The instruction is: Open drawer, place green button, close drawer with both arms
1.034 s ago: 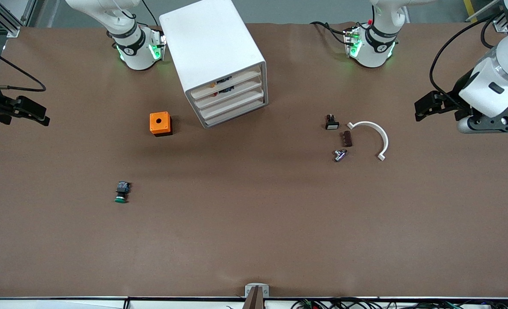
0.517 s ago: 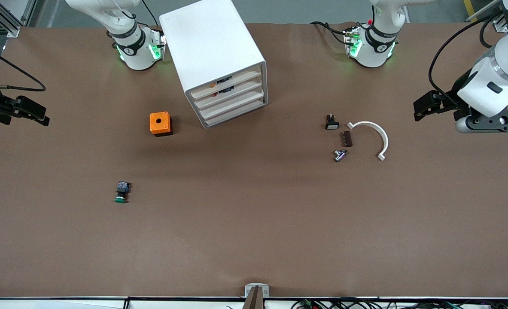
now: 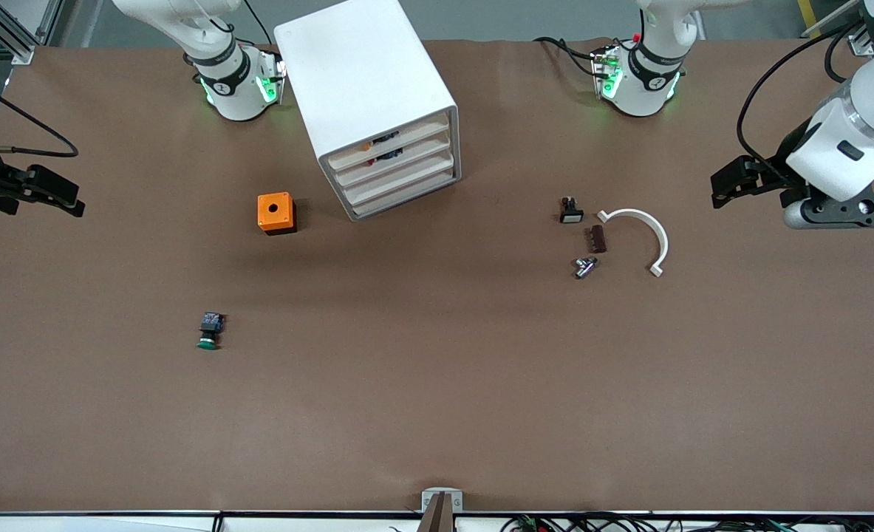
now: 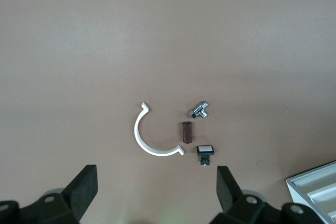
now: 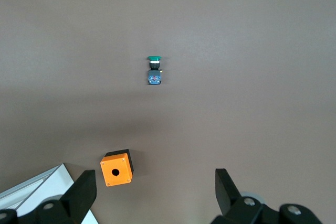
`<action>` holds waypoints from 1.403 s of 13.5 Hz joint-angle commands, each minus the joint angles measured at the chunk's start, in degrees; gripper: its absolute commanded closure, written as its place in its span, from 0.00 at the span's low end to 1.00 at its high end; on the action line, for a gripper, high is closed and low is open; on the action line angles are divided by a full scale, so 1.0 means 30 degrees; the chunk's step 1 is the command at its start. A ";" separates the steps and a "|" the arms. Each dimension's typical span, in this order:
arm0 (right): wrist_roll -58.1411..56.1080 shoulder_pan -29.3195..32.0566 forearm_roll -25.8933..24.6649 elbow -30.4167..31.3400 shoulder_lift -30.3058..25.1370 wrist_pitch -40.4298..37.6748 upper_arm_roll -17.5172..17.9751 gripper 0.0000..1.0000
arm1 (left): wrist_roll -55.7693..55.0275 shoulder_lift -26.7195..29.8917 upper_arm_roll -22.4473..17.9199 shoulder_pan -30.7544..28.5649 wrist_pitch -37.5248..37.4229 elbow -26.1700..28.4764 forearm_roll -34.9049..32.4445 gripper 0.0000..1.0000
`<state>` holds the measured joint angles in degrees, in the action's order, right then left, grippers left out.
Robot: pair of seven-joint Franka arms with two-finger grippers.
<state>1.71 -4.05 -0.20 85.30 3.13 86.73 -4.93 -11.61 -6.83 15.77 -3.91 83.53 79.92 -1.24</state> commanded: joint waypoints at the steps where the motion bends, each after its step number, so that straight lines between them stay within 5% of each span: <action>1: 0.0193 -0.0291 -0.0547 -0.0454 0.0186 -0.0257 -0.0085 0.00 | -0.0086 0.0051 0.0310 -0.0219 -0.0305 -0.0243 -0.0291 0.00; 19: 0.0135 -0.0731 -0.0578 -0.0191 0.0215 -0.0403 -0.0085 0.00 | -0.0290 0.0022 0.0310 -0.0190 -0.0305 -0.0243 -0.0262 0.00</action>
<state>1.70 -5.74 -0.97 85.28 3.59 85.93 -4.92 -11.65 -6.83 15.89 -3.91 83.53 79.92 -1.24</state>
